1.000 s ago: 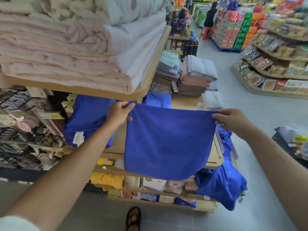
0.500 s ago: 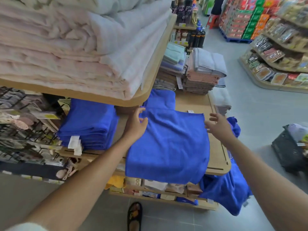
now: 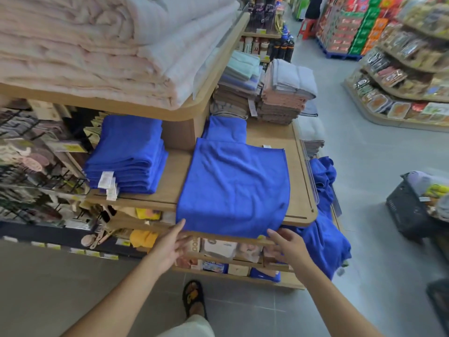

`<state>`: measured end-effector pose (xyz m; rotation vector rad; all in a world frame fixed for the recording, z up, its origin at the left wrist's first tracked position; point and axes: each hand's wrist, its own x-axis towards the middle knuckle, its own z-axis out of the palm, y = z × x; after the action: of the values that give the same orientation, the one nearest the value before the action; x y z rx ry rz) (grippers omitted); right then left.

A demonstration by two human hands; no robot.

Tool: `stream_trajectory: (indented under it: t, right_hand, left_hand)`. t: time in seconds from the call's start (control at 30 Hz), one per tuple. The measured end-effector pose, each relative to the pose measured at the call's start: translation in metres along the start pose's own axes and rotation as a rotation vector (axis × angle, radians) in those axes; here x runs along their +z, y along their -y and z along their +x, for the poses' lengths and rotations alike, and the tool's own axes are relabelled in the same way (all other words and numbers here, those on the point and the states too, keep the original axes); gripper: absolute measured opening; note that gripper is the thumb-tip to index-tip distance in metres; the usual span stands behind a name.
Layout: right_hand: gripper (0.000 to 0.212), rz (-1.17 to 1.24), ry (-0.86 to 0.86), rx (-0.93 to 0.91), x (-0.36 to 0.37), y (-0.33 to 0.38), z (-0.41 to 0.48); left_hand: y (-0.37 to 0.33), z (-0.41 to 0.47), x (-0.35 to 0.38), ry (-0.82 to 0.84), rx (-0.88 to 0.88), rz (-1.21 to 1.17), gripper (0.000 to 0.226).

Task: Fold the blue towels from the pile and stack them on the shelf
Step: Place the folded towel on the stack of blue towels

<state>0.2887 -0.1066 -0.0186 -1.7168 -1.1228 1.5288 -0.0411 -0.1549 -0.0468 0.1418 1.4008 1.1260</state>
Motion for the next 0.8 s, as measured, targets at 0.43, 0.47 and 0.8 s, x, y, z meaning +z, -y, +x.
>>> stream_trajectory:
  t: [0.43,0.47,0.8]
  right_hand:
    - [0.004,-0.03,-0.21,-0.005,-0.047,-0.036,-0.006]
    - [0.004,-0.068,-0.243,-0.055,-0.047,-0.032,-0.005]
    - [0.012,-0.41,-0.17,-0.458,-0.031,0.095,0.042]
  left_hand:
    - [-0.006,-0.015,-0.002,-0.299,0.301,0.354,0.023]
    - [-0.008,-0.02,0.0,-0.379,0.413,0.478,0.025]
    - [-0.119,0.02,0.07,-0.315,0.924,1.138,0.024]
